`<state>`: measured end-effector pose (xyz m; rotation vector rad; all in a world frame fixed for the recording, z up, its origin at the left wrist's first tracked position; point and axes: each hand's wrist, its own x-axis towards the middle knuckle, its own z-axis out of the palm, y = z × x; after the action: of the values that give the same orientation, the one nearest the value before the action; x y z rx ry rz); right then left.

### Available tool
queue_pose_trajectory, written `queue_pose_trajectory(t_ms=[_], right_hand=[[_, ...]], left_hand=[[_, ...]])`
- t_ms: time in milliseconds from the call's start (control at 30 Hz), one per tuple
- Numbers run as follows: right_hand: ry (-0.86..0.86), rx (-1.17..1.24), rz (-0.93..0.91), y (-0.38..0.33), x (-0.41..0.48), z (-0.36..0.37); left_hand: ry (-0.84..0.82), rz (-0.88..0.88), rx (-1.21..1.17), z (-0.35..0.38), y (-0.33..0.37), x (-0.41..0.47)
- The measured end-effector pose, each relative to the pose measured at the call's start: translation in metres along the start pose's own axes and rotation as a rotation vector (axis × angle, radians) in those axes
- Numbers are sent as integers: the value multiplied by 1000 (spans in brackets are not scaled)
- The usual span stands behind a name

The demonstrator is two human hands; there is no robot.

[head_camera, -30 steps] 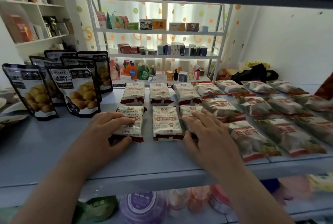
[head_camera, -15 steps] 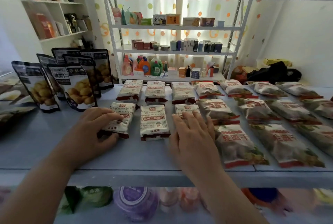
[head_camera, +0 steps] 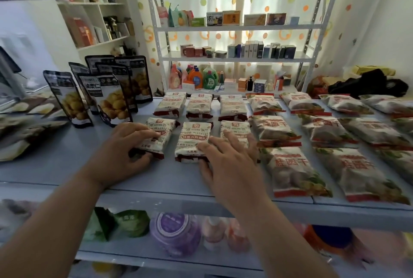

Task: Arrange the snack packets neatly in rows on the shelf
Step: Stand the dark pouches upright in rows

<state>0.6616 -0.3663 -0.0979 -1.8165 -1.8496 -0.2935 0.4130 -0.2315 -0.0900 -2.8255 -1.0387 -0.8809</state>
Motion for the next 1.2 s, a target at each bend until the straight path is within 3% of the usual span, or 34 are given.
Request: queue_pose_trajectory(t_ms=[433, 533, 733, 967, 1200], right_hand=[[-89, -75, -19, -33, 22, -6], [-58, -50, -82, -61, 52, -4], [-114, -21, -148, -121, 131, 6], [-124, 143, -34, -167, 216, 18], [-235, 225, 43, -180, 253, 36]], left_hand=[[87, -55, -63, -9, -3, -6], [121, -39, -113, -28, -23, -7], [225, -8, 2, -100, -95, 4], [88, -137, 127, -166, -195, 39], [-166, -176, -104, -169, -245, 63]])
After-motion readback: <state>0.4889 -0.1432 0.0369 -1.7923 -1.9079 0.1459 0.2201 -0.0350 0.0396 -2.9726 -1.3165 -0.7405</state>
